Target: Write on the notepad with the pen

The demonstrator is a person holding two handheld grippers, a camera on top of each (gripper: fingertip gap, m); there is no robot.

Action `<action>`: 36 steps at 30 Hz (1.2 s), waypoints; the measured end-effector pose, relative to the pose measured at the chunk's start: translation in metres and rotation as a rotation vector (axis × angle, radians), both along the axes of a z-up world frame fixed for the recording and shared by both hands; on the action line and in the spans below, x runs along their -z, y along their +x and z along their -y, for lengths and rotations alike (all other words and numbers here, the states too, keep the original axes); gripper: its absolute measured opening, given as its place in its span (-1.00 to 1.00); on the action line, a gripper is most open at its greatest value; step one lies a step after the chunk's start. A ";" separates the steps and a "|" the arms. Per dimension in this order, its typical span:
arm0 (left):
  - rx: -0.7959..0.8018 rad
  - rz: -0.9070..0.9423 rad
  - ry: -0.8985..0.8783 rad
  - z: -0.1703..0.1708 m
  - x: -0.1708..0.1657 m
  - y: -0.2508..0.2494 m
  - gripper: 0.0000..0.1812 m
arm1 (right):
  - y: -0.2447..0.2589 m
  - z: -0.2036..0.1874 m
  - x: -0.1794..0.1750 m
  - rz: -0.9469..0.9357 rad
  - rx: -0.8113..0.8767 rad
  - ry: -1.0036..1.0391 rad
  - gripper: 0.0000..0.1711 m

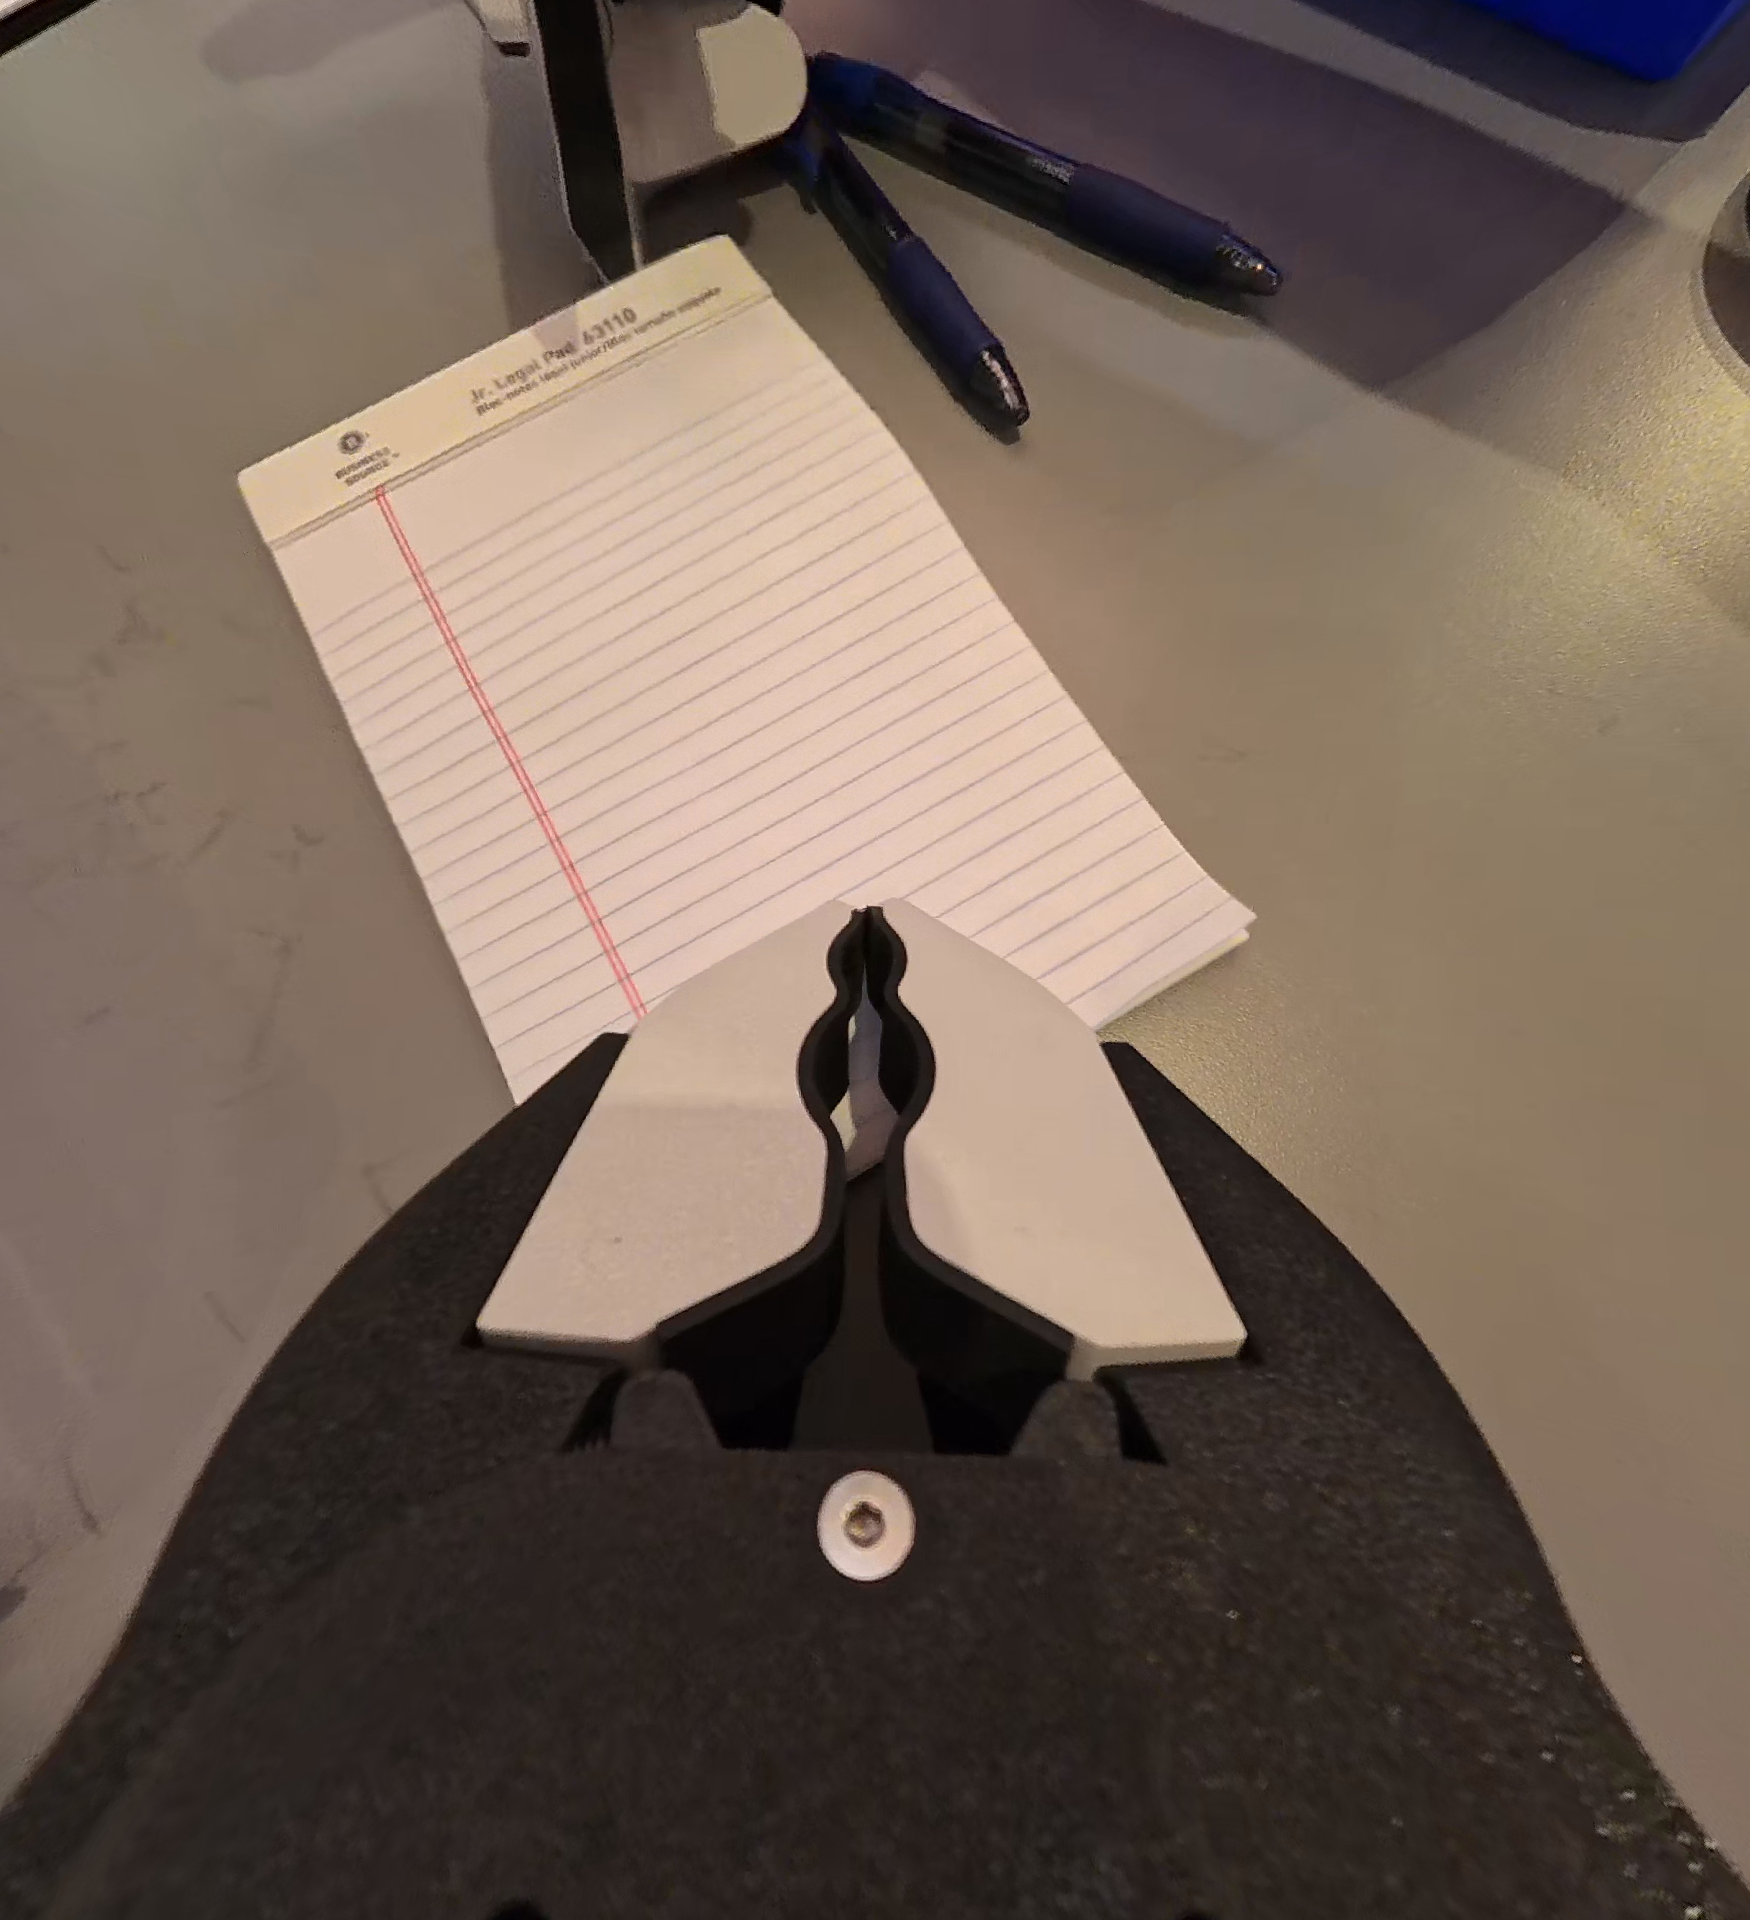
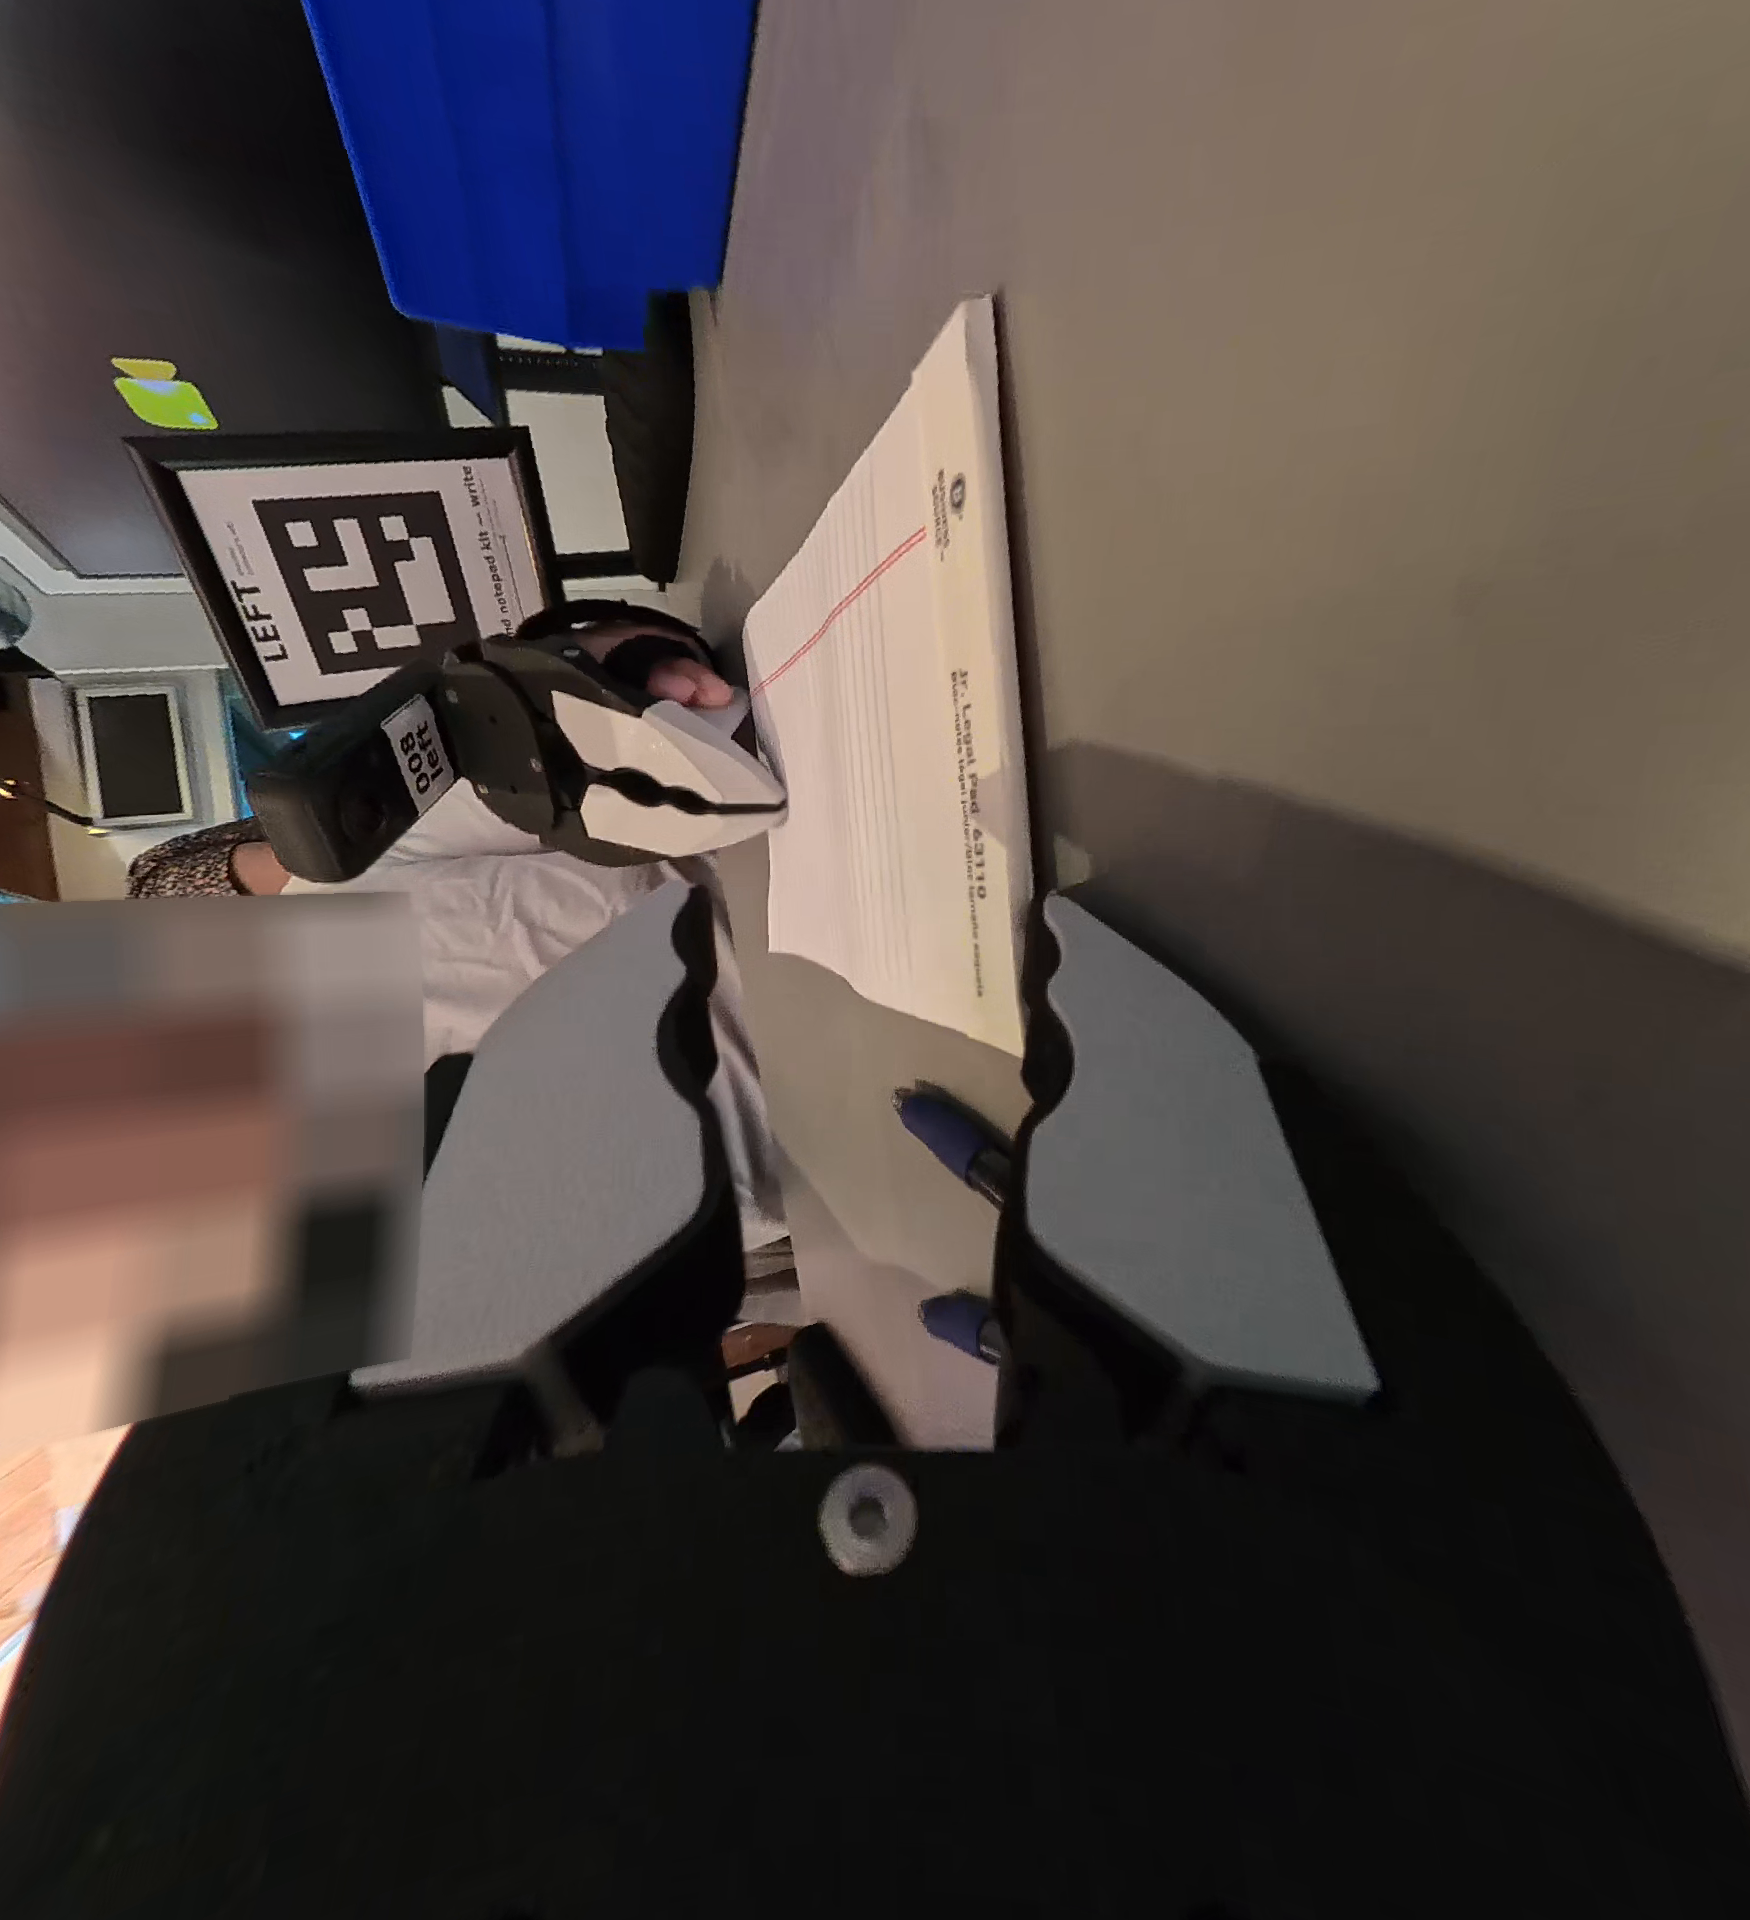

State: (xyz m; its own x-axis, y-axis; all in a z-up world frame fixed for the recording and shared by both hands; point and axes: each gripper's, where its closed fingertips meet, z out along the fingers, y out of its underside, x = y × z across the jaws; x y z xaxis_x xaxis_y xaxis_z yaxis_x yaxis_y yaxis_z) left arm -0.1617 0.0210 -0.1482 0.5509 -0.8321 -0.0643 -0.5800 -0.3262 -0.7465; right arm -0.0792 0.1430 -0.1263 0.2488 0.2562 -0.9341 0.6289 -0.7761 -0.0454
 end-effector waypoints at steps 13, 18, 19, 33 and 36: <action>0.001 0.001 0.001 0.000 0.000 0.000 -1.00 | -0.006 -0.007 -0.031 -0.154 0.071 -0.118 -0.55; 0.000 0.006 0.002 0.000 0.000 0.000 -1.00 | -0.025 0.000 -0.056 -0.312 0.006 -0.171 -1.00; 0.000 0.006 0.003 0.000 0.000 0.000 -1.00 | -0.029 0.001 -0.059 -0.327 0.001 -0.176 -1.00; 0.006 0.003 0.014 0.001 -0.001 0.000 -1.00 | -0.028 0.005 -0.072 -0.381 0.024 -0.219 -0.83; 0.011 0.003 0.014 0.001 -0.001 0.000 -1.00 | -0.026 0.005 -0.073 -0.371 0.033 -0.226 -0.77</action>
State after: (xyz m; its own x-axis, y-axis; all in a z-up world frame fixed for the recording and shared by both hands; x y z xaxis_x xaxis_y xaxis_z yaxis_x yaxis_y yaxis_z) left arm -0.1616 0.0198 -0.1473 0.5419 -0.8372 -0.0740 -0.5810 -0.3096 -0.7527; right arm -0.1050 0.1377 -0.0535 -0.1094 0.0325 -0.9935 0.5767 -0.8120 -0.0900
